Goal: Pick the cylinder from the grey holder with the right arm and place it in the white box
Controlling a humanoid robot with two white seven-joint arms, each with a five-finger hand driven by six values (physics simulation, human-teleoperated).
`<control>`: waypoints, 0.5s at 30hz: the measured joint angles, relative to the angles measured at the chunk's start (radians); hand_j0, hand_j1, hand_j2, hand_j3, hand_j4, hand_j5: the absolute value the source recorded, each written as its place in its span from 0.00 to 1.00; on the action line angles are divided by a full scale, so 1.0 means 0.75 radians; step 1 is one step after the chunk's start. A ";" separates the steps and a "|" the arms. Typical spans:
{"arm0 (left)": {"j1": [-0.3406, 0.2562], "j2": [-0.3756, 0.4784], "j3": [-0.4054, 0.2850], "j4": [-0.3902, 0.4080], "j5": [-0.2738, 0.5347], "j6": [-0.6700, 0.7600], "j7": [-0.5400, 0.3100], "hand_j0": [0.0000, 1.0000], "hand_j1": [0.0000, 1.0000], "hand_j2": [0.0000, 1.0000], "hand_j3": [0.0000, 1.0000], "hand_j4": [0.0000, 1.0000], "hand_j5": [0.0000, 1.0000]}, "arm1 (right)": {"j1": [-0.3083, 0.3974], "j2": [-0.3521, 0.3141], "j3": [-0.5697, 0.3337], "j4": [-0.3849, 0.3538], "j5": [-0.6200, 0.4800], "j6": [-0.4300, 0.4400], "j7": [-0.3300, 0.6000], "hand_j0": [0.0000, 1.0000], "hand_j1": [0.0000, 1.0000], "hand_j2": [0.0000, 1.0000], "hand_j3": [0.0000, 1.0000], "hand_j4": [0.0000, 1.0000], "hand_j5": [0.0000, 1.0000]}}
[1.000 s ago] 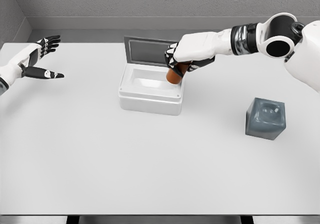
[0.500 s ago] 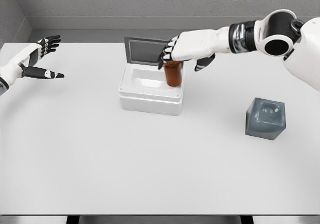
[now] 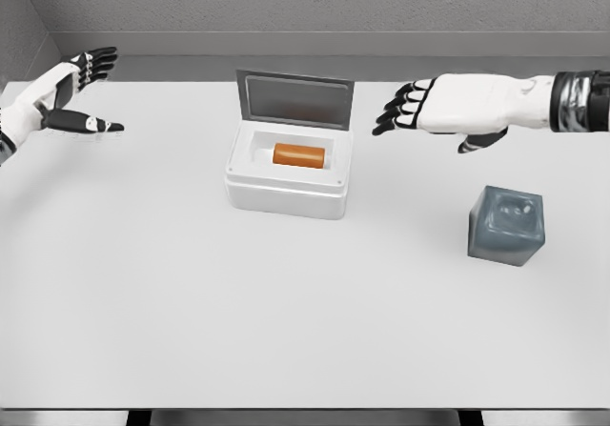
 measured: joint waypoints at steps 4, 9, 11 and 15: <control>-0.012 -0.050 -0.007 -0.176 -0.005 0.003 0.000 1.00 1.00 1.00 1.00 1.00 1.00 | 0.018 -0.106 -0.072 -0.001 -0.007 0.001 0.000 1.00 1.00 1.00 1.00 1.00 1.00; 0.012 -0.143 -0.032 -0.306 -0.051 -0.012 0.000 1.00 1.00 1.00 1.00 1.00 1.00 | 0.022 -0.161 -0.093 0.001 -0.011 0.001 0.000 1.00 1.00 1.00 1.00 1.00 1.00; 0.010 -0.155 -0.049 -0.352 -0.058 -0.016 0.000 1.00 1.00 1.00 1.00 1.00 1.00 | 0.022 -0.170 -0.095 0.001 -0.012 0.001 0.000 1.00 1.00 1.00 1.00 1.00 1.00; 0.051 -0.169 -0.066 -0.400 -0.065 -0.020 0.000 1.00 1.00 1.00 1.00 1.00 1.00 | 0.033 -0.195 -0.096 0.006 -0.012 0.001 0.000 1.00 1.00 1.00 1.00 1.00 1.00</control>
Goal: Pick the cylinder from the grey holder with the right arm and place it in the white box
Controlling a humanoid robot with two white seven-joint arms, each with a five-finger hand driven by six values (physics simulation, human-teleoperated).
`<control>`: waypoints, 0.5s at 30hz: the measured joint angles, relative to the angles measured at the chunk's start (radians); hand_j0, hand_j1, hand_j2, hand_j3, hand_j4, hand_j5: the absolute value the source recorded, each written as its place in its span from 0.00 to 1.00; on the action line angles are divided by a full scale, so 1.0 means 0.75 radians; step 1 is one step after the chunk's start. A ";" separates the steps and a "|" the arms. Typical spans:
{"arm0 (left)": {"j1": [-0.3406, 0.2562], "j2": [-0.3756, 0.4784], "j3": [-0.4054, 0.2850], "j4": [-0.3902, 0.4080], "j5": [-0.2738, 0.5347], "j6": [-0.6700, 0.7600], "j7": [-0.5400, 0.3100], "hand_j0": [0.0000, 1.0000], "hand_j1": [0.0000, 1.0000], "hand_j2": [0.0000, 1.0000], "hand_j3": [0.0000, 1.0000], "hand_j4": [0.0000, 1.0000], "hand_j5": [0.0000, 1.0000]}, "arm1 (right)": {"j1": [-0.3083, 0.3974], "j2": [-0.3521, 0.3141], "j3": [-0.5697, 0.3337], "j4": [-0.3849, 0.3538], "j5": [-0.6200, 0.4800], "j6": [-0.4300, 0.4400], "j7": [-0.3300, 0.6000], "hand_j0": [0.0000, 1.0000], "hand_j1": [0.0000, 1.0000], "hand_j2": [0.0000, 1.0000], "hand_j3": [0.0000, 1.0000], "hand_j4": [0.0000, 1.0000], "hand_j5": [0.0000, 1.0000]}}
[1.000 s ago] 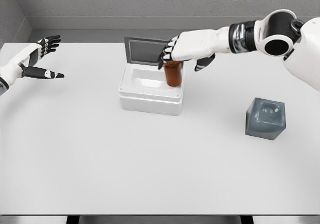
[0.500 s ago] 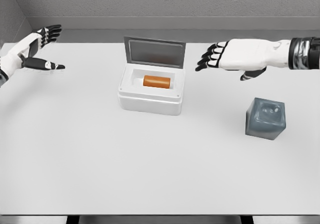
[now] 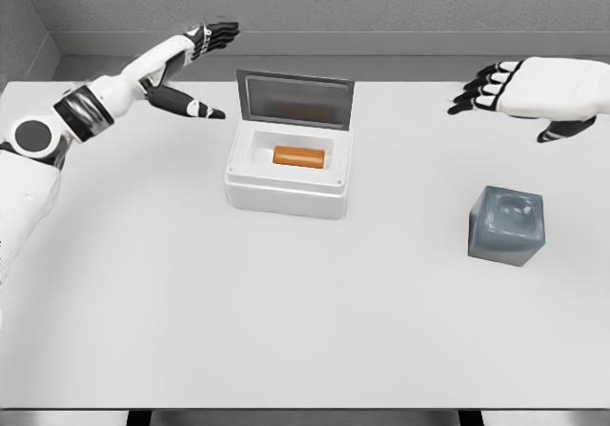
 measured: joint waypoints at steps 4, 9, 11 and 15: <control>0.055 0.002 -0.005 -0.043 -0.002 -0.001 0.000 1.00 1.00 1.00 1.00 1.00 1.00 | 0.008 -0.011 -0.001 0.005 0.001 0.000 0.000 1.00 1.00 1.00 1.00 1.00 1.00; 0.055 0.012 -0.006 -0.059 0.001 -0.001 0.000 1.00 1.00 1.00 1.00 1.00 1.00 | 0.008 -0.015 -0.002 0.007 0.001 0.000 0.000 1.00 1.00 1.00 1.00 1.00 1.00; 0.055 0.013 -0.006 -0.063 0.002 -0.001 0.000 1.00 1.00 1.00 1.00 1.00 1.00 | 0.008 -0.015 -0.003 0.007 0.001 0.000 0.000 1.00 1.00 1.00 1.00 1.00 1.00; 0.057 0.008 -0.007 -0.074 0.005 0.000 0.000 1.00 1.00 1.00 1.00 1.00 1.00 | 0.006 -0.015 -0.003 0.007 0.001 0.000 0.000 1.00 1.00 1.00 1.00 1.00 1.00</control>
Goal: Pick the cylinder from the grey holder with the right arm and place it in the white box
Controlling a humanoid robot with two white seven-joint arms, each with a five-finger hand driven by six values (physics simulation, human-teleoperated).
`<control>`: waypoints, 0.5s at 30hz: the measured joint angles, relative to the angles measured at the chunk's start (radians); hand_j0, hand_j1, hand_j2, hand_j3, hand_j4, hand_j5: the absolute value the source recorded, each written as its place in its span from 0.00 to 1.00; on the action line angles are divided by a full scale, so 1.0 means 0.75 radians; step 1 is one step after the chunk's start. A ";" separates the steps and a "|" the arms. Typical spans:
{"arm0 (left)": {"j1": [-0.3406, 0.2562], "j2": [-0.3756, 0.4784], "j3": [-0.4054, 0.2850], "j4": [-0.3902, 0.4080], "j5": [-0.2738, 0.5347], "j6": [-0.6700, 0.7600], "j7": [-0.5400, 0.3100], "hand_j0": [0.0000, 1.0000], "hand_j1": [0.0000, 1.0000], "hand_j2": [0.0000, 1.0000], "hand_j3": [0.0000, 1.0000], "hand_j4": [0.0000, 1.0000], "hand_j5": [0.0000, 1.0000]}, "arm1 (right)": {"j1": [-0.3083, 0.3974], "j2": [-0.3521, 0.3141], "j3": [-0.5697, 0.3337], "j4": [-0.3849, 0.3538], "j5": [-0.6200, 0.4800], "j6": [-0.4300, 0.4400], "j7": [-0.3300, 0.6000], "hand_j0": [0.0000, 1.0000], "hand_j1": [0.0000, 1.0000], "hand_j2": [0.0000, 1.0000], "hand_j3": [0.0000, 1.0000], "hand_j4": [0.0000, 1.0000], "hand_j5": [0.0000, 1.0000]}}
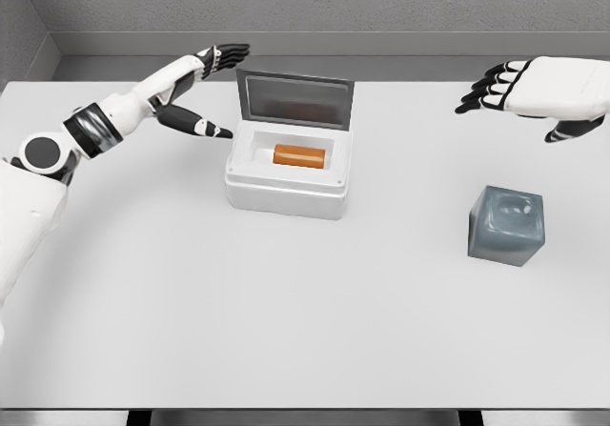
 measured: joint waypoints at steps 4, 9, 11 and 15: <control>-0.002 -0.005 -0.023 -0.011 0.000 0.000 0.000 1.00 1.00 1.00 1.00 1.00 1.00 | 0.000 -0.001 -0.001 0.000 0.000 0.000 0.000 1.00 1.00 1.00 1.00 1.00 1.00; 0.000 -0.007 -0.033 -0.016 -0.001 0.000 0.000 1.00 1.00 1.00 1.00 1.00 1.00 | -0.002 -0.002 -0.001 0.000 0.000 0.000 0.000 1.00 1.00 1.00 1.00 1.00 1.00; 0.000 -0.005 -0.041 -0.016 0.000 0.000 0.000 1.00 1.00 1.00 1.00 1.00 1.00 | 0.000 -0.003 -0.001 0.000 0.000 0.000 0.000 1.00 1.00 1.00 1.00 1.00 1.00; 0.002 0.004 -0.048 -0.023 0.002 0.000 0.000 1.00 1.00 1.00 1.00 1.00 1.00 | 0.000 -0.004 -0.005 0.001 0.000 0.000 0.000 1.00 1.00 1.00 1.00 1.00 1.00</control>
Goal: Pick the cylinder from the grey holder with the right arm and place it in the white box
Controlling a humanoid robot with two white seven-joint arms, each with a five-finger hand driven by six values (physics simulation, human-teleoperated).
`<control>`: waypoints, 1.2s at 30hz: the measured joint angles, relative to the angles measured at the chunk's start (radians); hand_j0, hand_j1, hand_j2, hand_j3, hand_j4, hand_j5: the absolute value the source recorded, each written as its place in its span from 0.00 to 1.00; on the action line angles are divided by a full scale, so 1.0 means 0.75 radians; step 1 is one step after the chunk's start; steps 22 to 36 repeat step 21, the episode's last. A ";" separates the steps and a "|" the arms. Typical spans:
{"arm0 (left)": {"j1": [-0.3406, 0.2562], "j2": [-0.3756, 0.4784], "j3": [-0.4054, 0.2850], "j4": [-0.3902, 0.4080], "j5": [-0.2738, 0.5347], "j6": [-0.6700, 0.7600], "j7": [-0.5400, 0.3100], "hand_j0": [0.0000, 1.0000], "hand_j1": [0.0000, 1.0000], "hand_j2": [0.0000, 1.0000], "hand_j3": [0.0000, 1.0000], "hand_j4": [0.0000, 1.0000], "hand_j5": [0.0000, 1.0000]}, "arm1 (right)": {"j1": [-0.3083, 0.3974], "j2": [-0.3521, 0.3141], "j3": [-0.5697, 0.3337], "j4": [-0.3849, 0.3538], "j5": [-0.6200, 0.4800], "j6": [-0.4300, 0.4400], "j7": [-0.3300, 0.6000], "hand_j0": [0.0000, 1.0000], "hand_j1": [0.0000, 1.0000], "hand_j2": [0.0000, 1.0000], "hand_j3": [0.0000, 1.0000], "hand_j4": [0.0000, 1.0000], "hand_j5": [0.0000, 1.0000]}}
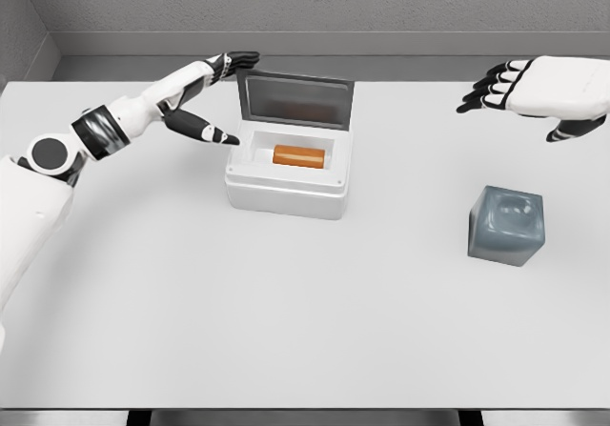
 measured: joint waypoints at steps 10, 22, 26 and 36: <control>0.029 0.058 -0.013 -0.128 0.033 0.000 0.000 1.00 1.00 1.00 1.00 1.00 1.00 | 0.000 -0.017 -0.016 0.000 -0.001 0.000 0.000 1.00 1.00 1.00 1.00 1.00 1.00; 0.020 0.127 0.005 0.096 0.069 0.000 0.000 1.00 1.00 1.00 1.00 1.00 1.00 | 0.002 -0.019 -0.017 0.000 -0.002 0.000 0.000 1.00 1.00 1.00 1.00 1.00 1.00; 0.020 0.127 0.005 0.096 0.069 0.000 0.000 1.00 1.00 1.00 1.00 1.00 1.00 | 0.002 -0.019 -0.017 0.000 -0.002 0.000 0.000 1.00 1.00 1.00 1.00 1.00 1.00; 0.020 0.127 0.005 0.096 0.069 0.000 0.000 1.00 1.00 1.00 1.00 1.00 1.00 | 0.002 -0.019 -0.017 0.000 -0.002 0.000 0.000 1.00 1.00 1.00 1.00 1.00 1.00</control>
